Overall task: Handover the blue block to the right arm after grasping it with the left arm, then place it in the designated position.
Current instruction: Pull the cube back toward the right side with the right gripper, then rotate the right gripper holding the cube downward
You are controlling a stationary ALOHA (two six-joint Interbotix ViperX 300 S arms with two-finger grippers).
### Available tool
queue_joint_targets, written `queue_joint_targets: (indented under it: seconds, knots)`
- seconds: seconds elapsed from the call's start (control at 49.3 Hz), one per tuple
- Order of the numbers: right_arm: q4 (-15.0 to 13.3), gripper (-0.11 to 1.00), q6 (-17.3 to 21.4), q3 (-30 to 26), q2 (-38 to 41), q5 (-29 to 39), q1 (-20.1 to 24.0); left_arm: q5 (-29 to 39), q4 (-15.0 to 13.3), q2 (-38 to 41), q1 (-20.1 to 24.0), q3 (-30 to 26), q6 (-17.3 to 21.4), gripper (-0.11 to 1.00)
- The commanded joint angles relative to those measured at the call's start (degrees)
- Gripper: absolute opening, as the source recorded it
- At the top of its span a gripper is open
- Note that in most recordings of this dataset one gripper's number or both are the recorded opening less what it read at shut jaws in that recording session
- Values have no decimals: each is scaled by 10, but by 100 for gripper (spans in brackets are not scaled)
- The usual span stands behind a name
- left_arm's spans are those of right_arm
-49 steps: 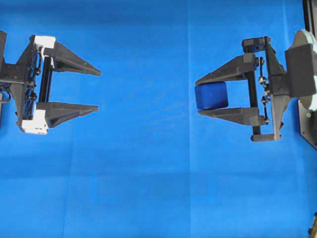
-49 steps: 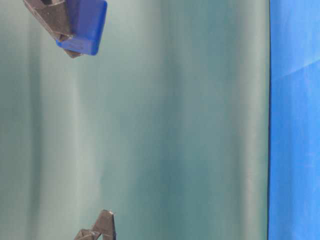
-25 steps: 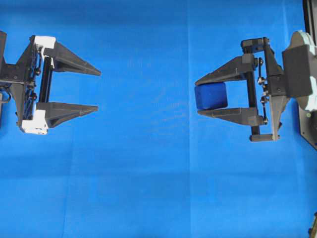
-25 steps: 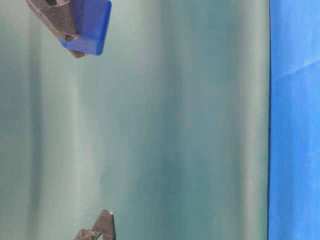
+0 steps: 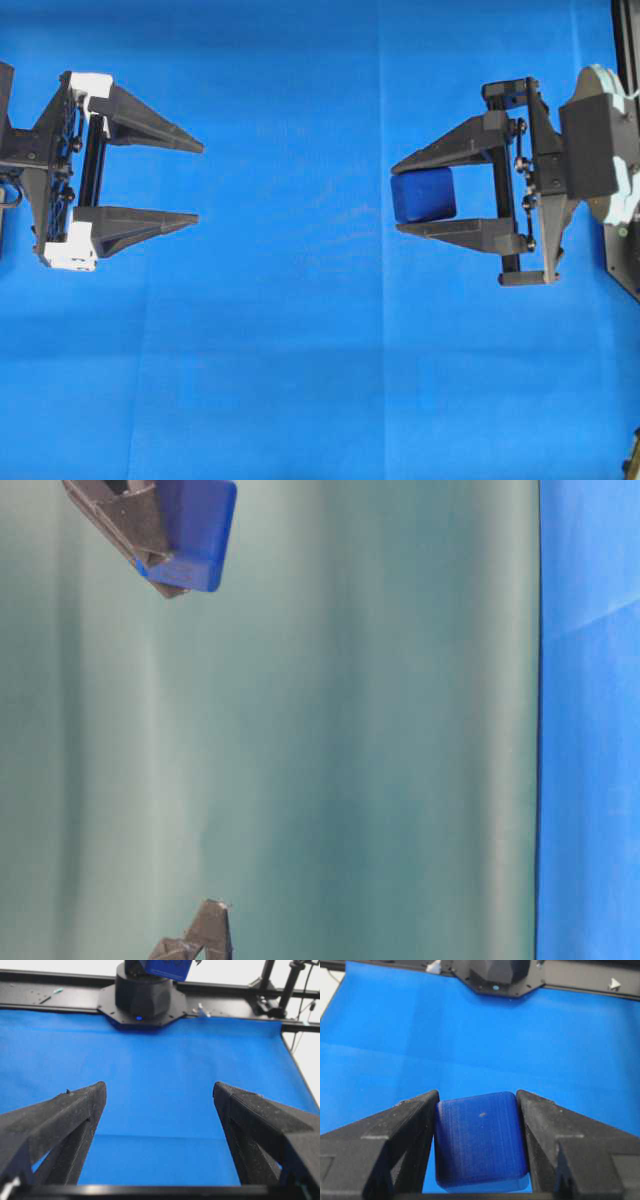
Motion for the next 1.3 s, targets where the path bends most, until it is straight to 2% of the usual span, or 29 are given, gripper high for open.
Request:
queue_joint_targets:
  seconds: [0.0,0.527,0.689,0.973,1.176,1.277]
  knots:
    - [2,44,2,-9,-2,0,1,-7,1,-2,-2,-9,0,91]
    - [2,44,2,-8,-1,3,1,-7,0,-2,-2,-9,0,91]
    - [9,44,3,-8,5,22,1,-7,0,-2,-2,-9,0,91]
    - [47,44,6,-18,35,138,15,-7,0,-2,-2,-9,0,91]
    - [61,44,7,-26,53,230,41,-9,1,-2,-2,-10,0,91]
    - [62,44,7,-27,54,253,47,-9,0,-2,-2,-10,1,91]
